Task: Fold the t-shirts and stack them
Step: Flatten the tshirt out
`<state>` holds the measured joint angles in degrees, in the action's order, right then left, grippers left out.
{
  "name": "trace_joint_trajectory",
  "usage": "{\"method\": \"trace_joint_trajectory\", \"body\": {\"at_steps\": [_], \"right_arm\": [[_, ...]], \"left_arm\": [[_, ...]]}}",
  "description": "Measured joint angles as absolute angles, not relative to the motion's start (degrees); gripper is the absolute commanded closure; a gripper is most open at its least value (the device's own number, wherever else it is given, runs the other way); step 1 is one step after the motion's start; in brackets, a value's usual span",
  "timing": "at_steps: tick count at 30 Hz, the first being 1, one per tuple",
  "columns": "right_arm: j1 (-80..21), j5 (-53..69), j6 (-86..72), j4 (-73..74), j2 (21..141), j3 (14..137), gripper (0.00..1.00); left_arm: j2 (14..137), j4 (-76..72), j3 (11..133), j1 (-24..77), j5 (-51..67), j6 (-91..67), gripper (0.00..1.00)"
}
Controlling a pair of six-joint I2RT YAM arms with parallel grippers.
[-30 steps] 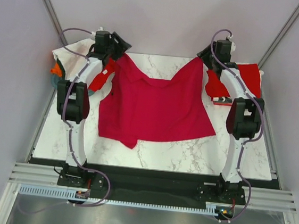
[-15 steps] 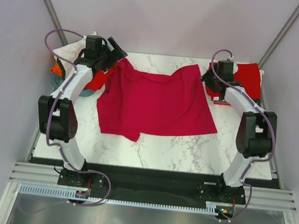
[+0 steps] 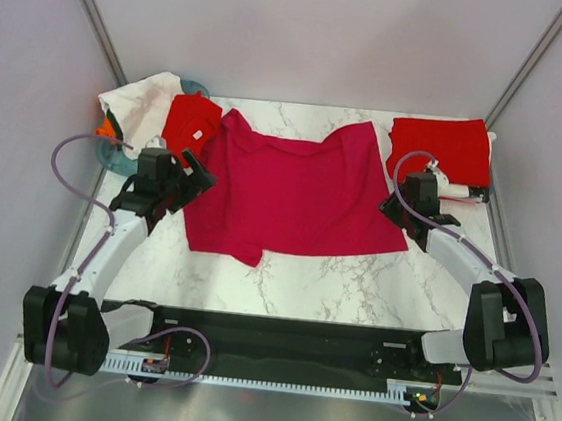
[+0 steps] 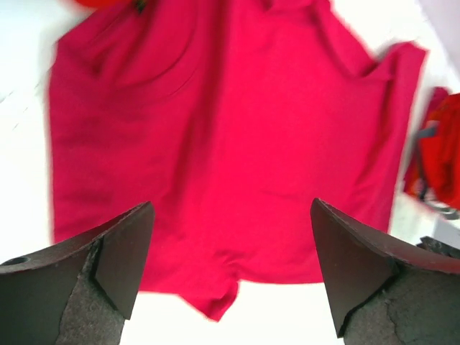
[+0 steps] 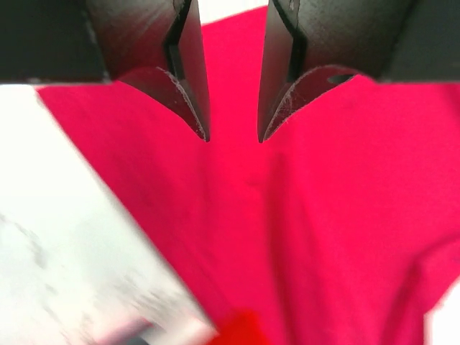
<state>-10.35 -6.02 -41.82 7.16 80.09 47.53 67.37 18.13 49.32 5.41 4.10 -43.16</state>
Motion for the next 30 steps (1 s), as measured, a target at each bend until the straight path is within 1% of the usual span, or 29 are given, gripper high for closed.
{"method": "trace_joint_trajectory", "body": {"at_steps": [4,6,7,10,13,17,20,23,26,27,30], "right_arm": [[-10.39,-9.50,-42.26,7.70,78.46,41.36,0.65],[-10.39,-11.75,-42.63,7.99,78.00,38.48,0.66],[-10.37,-12.73,-42.83,8.29,77.93,37.39,0.69],[-10.28,-15.03,-43.22,8.80,78.17,35.77,0.73],[-9.98,-16.60,-43.57,8.60,79.53,35.70,0.74],[-9.08,-18.39,-44.18,8.80,81.76,35.70,0.78],[-8.27,-20.51,-44.62,9.32,81.71,35.73,0.80],[-7.07,-22.06,-45.15,9.96,81.01,35.11,0.84],[-6.50,-22.83,-45.41,10.76,79.24,33.74,0.84],[-6.44,-22.85,-45.45,11.16,78.54,33.30,0.80],[-6.37,-22.70,-45.43,12.36,76.75,32.77,0.78]], "left_arm": [[60.60,19.38,40.91,5.50,1.10,-43.70,0.13],[58.94,19.92,38.00,5.50,-0.49,-44.34,0.16],[58.67,20.23,36.88,5.50,-1.30,-44.75,0.16],[59.42,20.97,35.18,5.50,-2.59,-45.87,0.18],[61.14,20.80,35.05,5.45,-3.25,-46.94,0.19],[63.75,20.93,35.05,5.21,-4.34,-48.18,0.19],[64.53,20.88,34.81,4.95,-4.86,-49.06,0.21],[65.06,20.86,34.06,4.95,-5.72,-50.19,0.22],[66.28,20.84,33.34,4.95,-5.89,-51.11,0.24],[66.92,20.88,33.28,4.95,-5.87,-51.40,0.26],[68.36,20.47,32.99,4.95,-5.61,-51.92,0.28]]}}
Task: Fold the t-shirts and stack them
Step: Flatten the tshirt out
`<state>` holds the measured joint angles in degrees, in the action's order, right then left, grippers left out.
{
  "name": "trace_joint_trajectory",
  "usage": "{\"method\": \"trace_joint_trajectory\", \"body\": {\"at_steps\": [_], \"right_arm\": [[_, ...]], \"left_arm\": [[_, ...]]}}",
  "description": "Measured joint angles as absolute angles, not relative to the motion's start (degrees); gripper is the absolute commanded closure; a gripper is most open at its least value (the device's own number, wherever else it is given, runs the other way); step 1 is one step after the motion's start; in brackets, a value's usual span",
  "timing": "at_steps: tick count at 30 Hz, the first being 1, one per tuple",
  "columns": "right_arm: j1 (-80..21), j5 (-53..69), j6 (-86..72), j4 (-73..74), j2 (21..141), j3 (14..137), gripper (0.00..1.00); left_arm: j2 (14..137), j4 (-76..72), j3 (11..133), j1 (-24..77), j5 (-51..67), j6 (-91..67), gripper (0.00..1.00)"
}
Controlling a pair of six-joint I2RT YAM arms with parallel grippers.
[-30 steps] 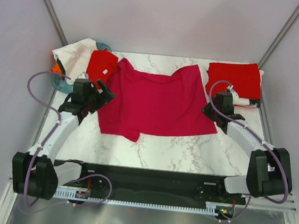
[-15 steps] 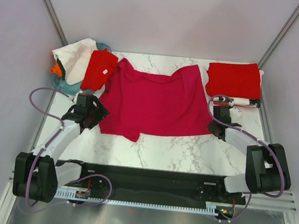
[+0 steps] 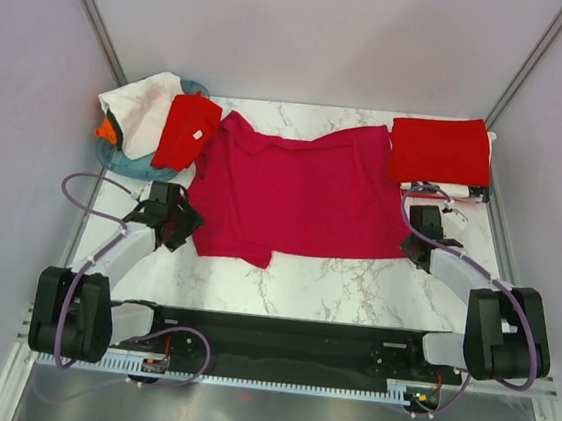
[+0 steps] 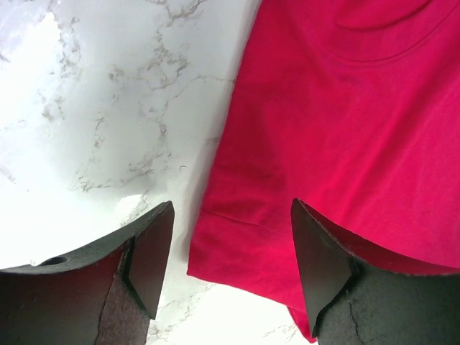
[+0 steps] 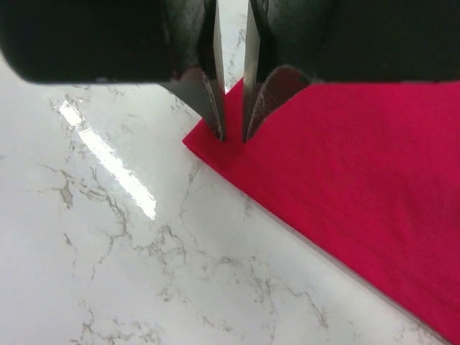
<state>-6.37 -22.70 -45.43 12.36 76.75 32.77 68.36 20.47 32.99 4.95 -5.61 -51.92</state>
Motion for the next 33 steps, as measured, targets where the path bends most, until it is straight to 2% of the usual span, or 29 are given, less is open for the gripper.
{"method": "trace_joint_trajectory", "body": {"at_steps": [11,19,23,24,26,27,28,29,33], "right_arm": [[-6.35,-20.82,-45.23,12.93,76.71,32.82,0.75],[-6.35,-20.60,-45.19,12.95,76.71,32.82,0.75],[-6.35,-20.58,-45.21,12.95,76.69,32.82,0.73],[-6.35,-20.56,-45.19,12.95,76.69,32.82,0.70],[-6.35,-20.43,-45.21,12.99,76.62,32.82,0.63],[-6.35,-20.36,-45.19,13.06,76.53,32.82,0.55],[-6.35,-20.36,-45.32,13.15,76.36,32.82,0.52],[-6.35,-20.38,-45.12,13.37,76.03,32.82,0.52],[-6.35,-20.53,-44.93,14.48,73.97,32.82,0.49]], "left_arm": [[66.04,17.04,27.38,4.95,-2.17,-52.97,0.31],[62.72,15.68,24.29,4.89,1.37,-53.47,0.40],[62.22,15.79,23.57,4.89,2.79,-53.54,0.53],[62.33,15.90,23.46,4.91,3.16,-53.52,0.63],[62.72,15.99,23.38,4.89,3.46,-53.71,0.76],[63.07,15.92,23.38,4.91,3.60,-53.65,0.86],[63.35,15.97,23.38,4.89,3.64,-53.69,0.92],[63.48,16.08,23.38,4.91,3.70,-53.49,0.95],[62.92,16.21,23.40,4.91,3.75,-53.45,0.98]]}}
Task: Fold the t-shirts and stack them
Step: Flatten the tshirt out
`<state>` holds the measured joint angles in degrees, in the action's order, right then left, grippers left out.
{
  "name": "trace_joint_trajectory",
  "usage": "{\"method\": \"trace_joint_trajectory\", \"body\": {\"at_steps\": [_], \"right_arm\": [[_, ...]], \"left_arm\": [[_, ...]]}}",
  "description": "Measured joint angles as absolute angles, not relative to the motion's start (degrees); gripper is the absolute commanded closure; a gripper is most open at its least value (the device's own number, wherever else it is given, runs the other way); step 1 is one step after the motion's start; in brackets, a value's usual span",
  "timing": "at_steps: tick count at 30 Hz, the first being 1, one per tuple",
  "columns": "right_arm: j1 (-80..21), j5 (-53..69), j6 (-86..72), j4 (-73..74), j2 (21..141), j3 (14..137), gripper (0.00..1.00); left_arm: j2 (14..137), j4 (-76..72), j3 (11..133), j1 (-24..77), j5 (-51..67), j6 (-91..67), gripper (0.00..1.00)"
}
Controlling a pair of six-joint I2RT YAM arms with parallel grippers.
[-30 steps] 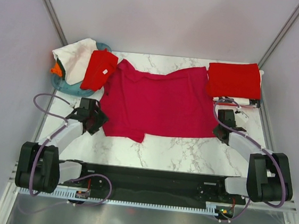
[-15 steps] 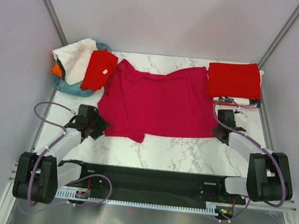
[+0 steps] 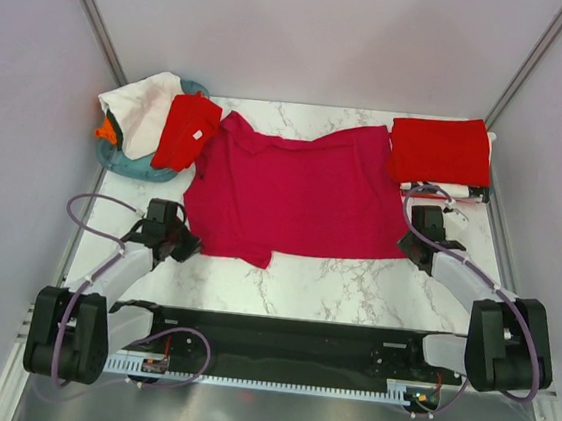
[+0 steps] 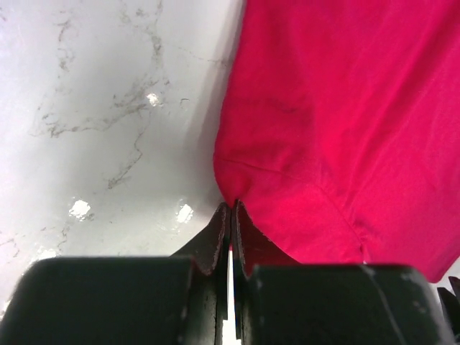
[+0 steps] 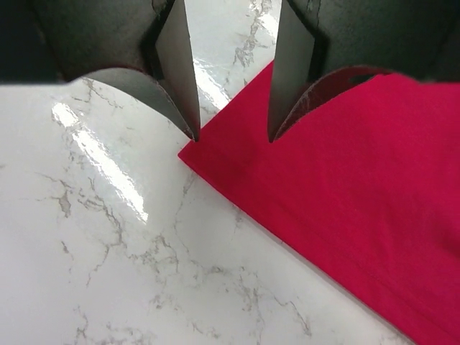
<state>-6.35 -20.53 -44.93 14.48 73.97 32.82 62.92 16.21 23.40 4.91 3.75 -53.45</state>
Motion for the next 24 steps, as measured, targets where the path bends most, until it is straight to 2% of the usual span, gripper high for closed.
{"method": "trace_joint_trajectory", "body": {"at_steps": [3,7,17,19,20,24], "right_arm": [[-6.35,-21.17,-44.99,15.07,72.38,32.82,0.44],[-6.28,-21.98,-45.23,15.55,72.01,32.80,0.43],[-4.95,-22.94,-45.87,14.28,75.72,32.03,0.53],[-4.75,-22.90,-45.95,13.67,75.92,32.03,0.60],[-4.73,-22.90,-46.13,13.58,75.94,32.01,0.68],[-4.64,-22.98,-46.89,13.02,75.92,31.55,0.87]], "left_arm": [[60.66,16.69,23.40,4.91,3.75,-53.45,0.98],[57.45,18.17,23.55,4.91,3.73,-53.45,0.98],[52.69,22.57,24.36,4.91,5.02,-53.49,0.98],[51.81,23.22,24.51,4.91,5.10,-53.49,0.98],[51.29,23.79,24.67,4.91,5.10,-53.49,0.98],[49.89,24.93,25.15,4.91,5.13,-53.49,0.98]]}}
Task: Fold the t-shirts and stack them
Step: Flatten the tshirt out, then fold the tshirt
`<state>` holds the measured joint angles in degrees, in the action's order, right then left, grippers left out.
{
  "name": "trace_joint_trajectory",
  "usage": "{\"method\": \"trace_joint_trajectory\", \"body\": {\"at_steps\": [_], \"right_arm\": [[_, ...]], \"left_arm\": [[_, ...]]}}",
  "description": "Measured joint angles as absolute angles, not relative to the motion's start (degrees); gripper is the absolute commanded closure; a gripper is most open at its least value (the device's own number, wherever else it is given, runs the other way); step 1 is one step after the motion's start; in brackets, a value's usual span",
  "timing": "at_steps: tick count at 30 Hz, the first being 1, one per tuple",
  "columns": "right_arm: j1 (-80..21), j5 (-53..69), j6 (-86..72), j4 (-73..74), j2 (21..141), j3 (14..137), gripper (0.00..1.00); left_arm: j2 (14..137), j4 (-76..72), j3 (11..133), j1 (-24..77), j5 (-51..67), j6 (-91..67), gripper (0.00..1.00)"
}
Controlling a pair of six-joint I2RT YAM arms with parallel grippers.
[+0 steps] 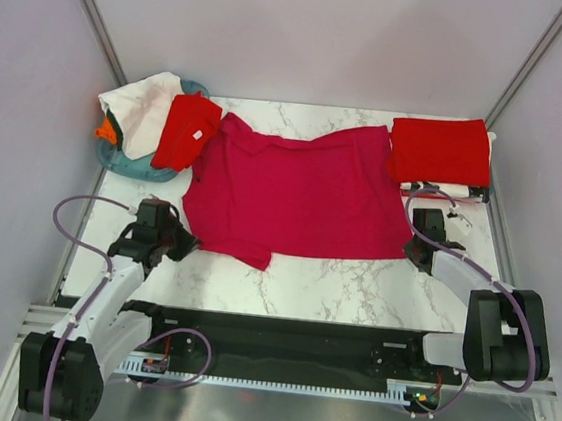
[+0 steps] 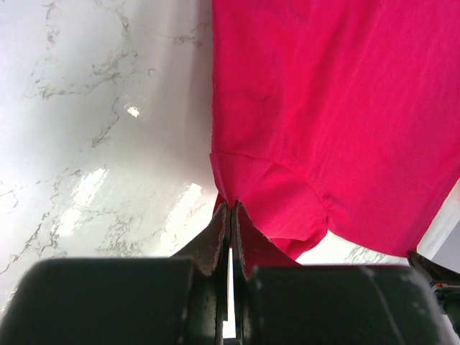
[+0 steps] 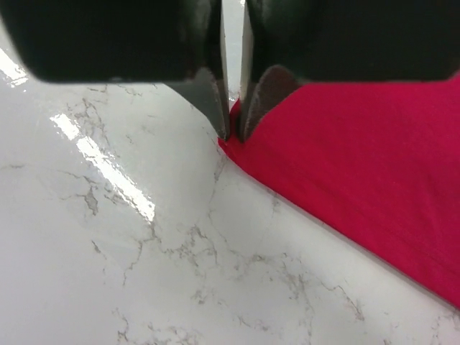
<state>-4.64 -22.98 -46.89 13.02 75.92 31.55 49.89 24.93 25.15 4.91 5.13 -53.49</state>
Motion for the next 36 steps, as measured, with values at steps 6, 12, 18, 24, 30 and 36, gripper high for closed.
{"method": "trace_joint_trajectory", "body": {"at_steps": [6,12,18,24,30,36], "right_arm": [[-4.64,-22.96,-47.27,13.02,75.42,31.51,1.00],[-4.64,-22.41,-47.18,14.72,71.66,31.51,1.00],[-4.64,-20.88,-47.16,15.94,70.32,31.70,1.00],[-4.64,-19.22,-46.81,17.34,71.05,35.27,1.00],[-4.64,-17.23,-46.70,17.21,74.41,40.53,1.00],[-4.64,-16.05,-46.70,17.21,77.80,44.69,1.00]], "left_arm": [[48.47,28.25,26.17,4.91,4.95,-53.49,0.98],[45.76,33.28,29.58,4.91,2.92,-53.47,0.98],[45.08,35.38,32.08,4.91,1.17,-53.47,0.98],[50.48,36.69,35.77,4.91,-0.93,-53.43,0.96],[57.65,36.73,40.47,4.91,-1.98,-53.43,0.98],[64.86,36.77,45.50,4.91,-2.98,-53.47,0.98]]}}
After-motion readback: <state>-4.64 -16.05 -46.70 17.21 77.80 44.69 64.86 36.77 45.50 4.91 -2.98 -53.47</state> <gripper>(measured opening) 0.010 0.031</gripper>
